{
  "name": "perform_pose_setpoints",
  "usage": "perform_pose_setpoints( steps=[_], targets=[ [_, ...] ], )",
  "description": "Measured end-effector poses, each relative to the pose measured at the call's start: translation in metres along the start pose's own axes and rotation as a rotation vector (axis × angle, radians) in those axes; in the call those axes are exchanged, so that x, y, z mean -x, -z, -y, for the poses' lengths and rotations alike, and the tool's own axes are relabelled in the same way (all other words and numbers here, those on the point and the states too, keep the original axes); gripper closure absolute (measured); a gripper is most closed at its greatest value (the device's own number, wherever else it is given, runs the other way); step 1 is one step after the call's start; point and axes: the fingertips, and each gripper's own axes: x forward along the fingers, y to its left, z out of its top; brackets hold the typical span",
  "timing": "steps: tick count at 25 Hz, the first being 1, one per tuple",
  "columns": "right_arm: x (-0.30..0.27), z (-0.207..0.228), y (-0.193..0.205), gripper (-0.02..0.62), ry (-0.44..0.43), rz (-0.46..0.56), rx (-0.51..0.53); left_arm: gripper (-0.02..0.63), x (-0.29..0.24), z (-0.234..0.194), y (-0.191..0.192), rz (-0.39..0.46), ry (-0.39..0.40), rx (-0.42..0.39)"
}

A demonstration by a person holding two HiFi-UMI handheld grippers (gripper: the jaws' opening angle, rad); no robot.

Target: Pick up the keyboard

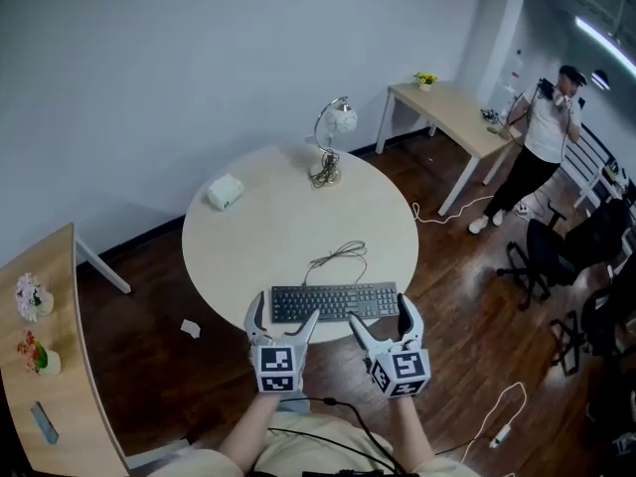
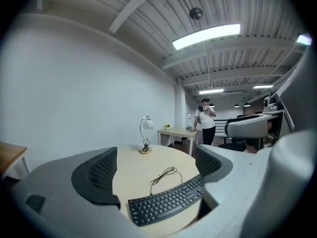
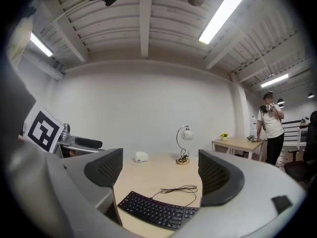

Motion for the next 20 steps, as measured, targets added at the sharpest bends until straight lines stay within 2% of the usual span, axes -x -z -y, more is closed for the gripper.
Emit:
perform_pose_setpoints(
  steps=[3, 7, 14, 20],
  targets=[
    [-0.057, -0.007, 0.014, 0.110, -0.033, -0.059, 0.004, 0.121, -0.040, -0.034, 0.005, -0.019, 0.034, 0.002],
    [-0.097, -0.017, 0.036, 0.110, -0.071, -0.117, -0.031, 0.121, -0.067, -0.062, 0.033, -0.087, 0.060, 0.019],
    [-0.119, 0.004, 0.094, 0.110, -0.044, -0.257, -0.024, 0.121, -0.083, -0.075, 0.104, -0.266, 0.109, 0.061],
    [-0.121, 0.041, 0.153, 0.110, -0.019, -0.357, -0.092, 0.121, -0.092, -0.078, 0.169, -0.456, 0.178, 0.167]
  ],
)
